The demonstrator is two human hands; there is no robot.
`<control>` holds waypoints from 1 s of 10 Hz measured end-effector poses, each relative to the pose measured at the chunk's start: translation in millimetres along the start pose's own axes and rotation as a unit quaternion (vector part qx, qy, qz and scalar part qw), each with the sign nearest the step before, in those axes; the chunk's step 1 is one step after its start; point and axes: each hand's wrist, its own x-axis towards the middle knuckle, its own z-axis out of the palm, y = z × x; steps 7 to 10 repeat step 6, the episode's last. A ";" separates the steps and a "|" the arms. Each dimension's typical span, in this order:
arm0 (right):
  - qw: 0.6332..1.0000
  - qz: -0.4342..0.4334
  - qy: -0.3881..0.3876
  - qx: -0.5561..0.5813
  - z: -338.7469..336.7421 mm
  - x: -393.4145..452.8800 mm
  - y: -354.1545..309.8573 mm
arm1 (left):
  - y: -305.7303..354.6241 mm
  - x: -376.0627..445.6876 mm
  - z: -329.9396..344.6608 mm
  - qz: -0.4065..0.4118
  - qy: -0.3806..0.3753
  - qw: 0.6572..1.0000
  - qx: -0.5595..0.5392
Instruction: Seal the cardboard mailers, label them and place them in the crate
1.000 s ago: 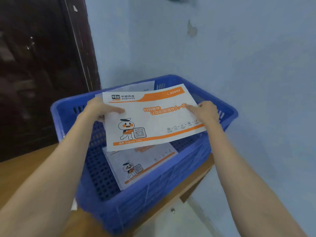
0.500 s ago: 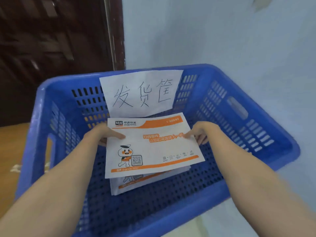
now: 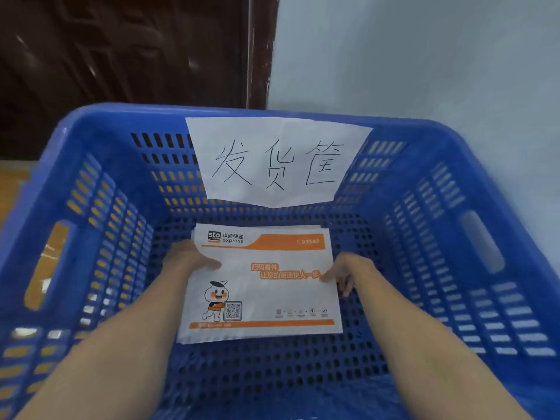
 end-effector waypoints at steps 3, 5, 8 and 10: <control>0.999 -0.023 0.026 -0.006 7.5 23.5 2.7 | -1.5 6.6 22.5 -0.066 0.047 0.993 0.082; 0.998 -0.013 -0.001 -0.056 -7.4 -5.5 -1.3 | 24.5 -8.2 -0.3 -0.116 -0.053 0.982 0.140; 0.992 -0.024 -0.126 0.002 -39.2 -38.7 0.2 | 55.0 -36.4 -35.0 -0.108 -0.177 0.972 0.115; 0.992 -0.024 -0.126 0.002 -39.2 -38.7 0.2 | 55.0 -36.4 -35.0 -0.108 -0.177 0.972 0.115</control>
